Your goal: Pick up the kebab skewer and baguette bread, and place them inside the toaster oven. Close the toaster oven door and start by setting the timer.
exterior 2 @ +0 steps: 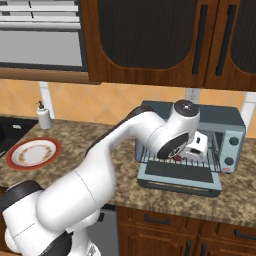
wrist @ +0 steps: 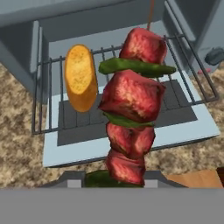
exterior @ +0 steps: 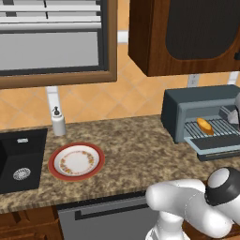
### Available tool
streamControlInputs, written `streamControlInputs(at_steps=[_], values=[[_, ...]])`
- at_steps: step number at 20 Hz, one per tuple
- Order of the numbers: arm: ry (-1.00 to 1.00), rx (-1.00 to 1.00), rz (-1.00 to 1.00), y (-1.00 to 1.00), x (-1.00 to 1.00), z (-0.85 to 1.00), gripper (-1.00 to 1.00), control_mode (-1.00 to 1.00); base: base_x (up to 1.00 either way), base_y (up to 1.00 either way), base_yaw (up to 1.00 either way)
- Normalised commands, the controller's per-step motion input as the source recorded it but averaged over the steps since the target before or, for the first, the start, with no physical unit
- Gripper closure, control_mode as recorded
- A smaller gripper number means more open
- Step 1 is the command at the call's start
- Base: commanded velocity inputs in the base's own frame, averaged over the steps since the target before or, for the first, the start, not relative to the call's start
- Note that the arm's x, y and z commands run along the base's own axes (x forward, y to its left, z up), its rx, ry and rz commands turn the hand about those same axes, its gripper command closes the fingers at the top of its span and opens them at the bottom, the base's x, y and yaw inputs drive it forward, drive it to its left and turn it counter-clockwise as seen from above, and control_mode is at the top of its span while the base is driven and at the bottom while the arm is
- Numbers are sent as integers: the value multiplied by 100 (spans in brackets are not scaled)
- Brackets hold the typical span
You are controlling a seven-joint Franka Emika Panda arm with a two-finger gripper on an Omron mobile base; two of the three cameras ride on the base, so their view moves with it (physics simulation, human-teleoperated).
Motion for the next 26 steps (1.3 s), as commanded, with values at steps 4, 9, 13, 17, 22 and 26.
streamControlInputs(at_steps=[4, 9, 13, 17, 22, 26], values=[[-11, -16, 6, 0, 5, -26, 100, -100, 0, 0, 0], [0, -6, 8, -4, 38, -2, 100, -100, 0, 0, 0], [1, 0, 10, -3, 22, -1, 100, -100, 0, 0, 0], [5, 0, 8, -16, 14, -7, 100, -100, 0, 0, 0], [6, 0, 9, -22, 12, -2, 100, -100, 0, 0, 0], [9, 0, 9, -19, 2, -13, 100, -100, 0, 0, 0]])
